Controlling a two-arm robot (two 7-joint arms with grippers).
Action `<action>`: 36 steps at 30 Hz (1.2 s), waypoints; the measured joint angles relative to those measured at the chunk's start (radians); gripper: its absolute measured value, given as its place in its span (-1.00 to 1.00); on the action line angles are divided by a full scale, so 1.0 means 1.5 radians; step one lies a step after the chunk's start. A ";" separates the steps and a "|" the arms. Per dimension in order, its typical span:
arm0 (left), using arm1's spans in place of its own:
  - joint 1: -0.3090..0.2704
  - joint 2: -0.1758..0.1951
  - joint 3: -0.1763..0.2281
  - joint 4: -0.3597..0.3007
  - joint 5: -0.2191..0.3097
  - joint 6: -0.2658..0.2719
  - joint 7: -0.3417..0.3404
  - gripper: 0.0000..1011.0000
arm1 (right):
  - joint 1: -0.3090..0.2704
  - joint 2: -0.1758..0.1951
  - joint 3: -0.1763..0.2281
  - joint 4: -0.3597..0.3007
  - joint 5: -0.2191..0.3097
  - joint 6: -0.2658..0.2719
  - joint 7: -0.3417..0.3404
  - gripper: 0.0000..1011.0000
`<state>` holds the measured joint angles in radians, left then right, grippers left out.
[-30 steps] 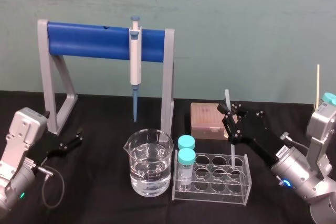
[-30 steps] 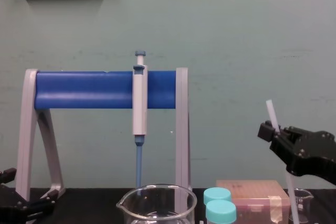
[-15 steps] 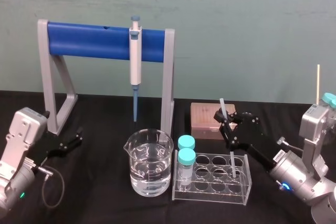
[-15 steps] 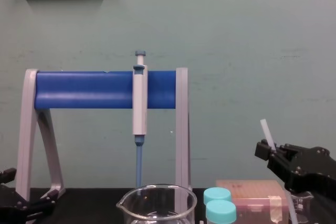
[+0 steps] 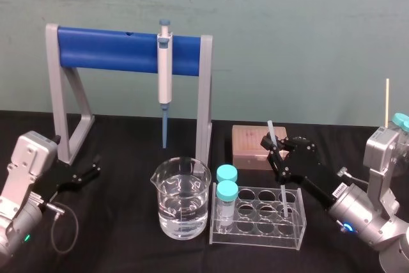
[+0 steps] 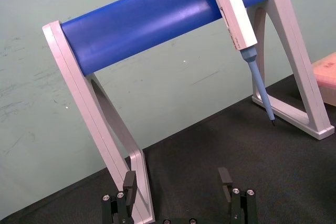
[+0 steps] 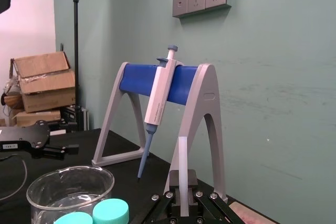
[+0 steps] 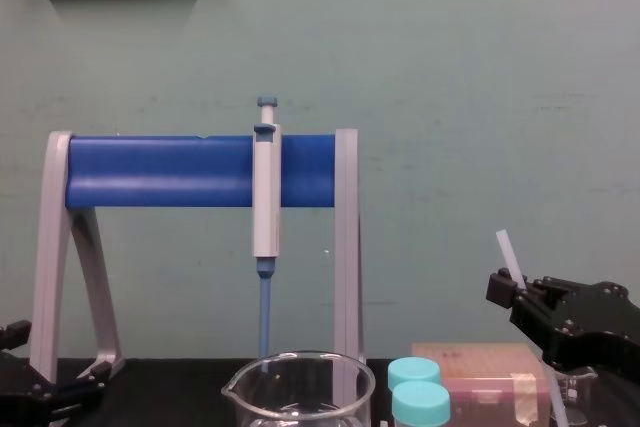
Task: Pick up the stirring rod with one hand, then place it down.
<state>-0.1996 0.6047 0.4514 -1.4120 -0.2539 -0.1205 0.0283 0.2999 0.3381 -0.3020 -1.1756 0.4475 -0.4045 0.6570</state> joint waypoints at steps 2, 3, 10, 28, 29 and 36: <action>0.000 0.000 0.000 0.000 0.000 0.000 0.000 0.98 | 0.000 0.000 0.000 0.000 0.000 0.000 0.000 -0.86; 0.000 0.000 0.000 0.000 0.000 0.000 0.000 0.98 | 0.000 0.000 0.000 0.000 0.000 -0.001 0.000 -0.86; 0.000 0.000 0.000 0.000 0.000 0.000 0.000 0.98 | 0.000 -0.001 0.001 -0.001 0.000 -0.001 0.000 -0.76; 0.000 0.000 0.000 0.000 0.000 0.000 0.000 0.98 | 0.000 -0.001 0.001 -0.001 0.001 -0.003 0.001 0.42; 0.000 0.000 0.000 0.000 0.000 0.000 0.000 0.98 | 0.000 -0.001 0.001 -0.001 0.001 -0.003 0.001 0.45; 0.000 0.000 0.000 0.000 0.000 0.000 0.000 0.98 | 0.000 -0.001 0.001 -0.001 0.001 -0.003 0.001 0.84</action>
<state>-0.1995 0.6047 0.4514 -1.4120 -0.2540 -0.1205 0.0283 0.2994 0.3369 -0.3003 -1.1768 0.4495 -0.4090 0.6586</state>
